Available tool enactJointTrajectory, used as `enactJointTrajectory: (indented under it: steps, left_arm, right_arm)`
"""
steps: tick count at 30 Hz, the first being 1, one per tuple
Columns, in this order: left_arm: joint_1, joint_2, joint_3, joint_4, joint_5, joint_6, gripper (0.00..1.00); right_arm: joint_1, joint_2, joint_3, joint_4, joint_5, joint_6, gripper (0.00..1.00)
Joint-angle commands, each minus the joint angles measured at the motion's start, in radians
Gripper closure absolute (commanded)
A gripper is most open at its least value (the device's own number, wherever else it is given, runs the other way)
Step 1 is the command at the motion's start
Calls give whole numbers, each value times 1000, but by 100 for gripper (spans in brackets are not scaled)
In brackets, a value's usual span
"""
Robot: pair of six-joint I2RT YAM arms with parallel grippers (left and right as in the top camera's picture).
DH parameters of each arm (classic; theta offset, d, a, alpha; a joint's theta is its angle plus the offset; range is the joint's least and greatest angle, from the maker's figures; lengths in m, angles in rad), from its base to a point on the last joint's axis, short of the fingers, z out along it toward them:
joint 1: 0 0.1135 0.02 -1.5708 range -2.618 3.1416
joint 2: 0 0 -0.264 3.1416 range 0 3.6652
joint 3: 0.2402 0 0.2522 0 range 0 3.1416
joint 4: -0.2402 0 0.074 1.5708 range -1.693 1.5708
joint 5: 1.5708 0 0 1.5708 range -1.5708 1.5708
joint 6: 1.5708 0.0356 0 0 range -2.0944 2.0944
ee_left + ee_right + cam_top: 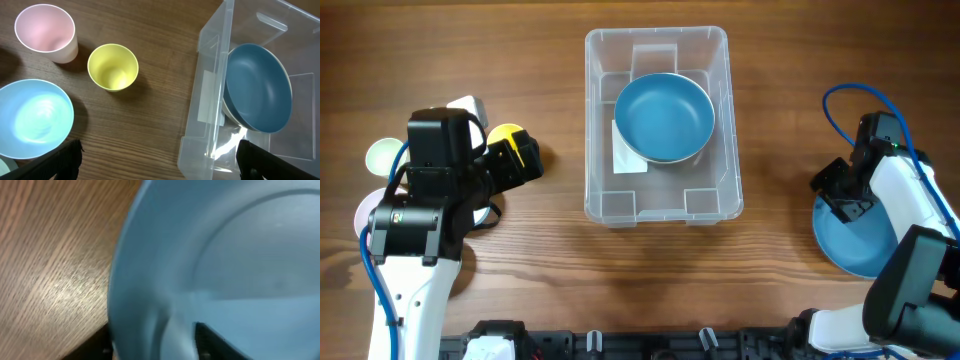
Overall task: Pack container
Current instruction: 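Grasp the second dark teal bowl rim with the right gripper, then stack the second teal bowl onto the bowls in the container, release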
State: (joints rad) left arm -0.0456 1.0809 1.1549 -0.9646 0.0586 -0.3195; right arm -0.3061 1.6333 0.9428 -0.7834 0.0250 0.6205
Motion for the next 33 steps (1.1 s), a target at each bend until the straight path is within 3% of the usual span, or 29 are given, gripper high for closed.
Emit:
enactJointTrajectory:
  steps: [1,8,10,22,27,33]
  left_arm:
    - [5,-5,15,3,20,17,0]
    - [5,-5,15,3,19,17,0]
    - [5,-5,15,3,19,17,0]
    - [5,-5,15,3,19,17,0]
    - [5,-5,15,3,19,17,0]
    - [5,-5,15,3,19,17,0]
  right_arm:
    - [2,13,-5,5,47,17,69]
    - [2,13,-5,2,47,18,86]
    - [2,13,-5,3,47,17,94]
    - [2,12,19,18,46,-69,96]
    - [34,5,175,-100,43,-179,96]
    - [199,5,536,-349,31,-314,96]
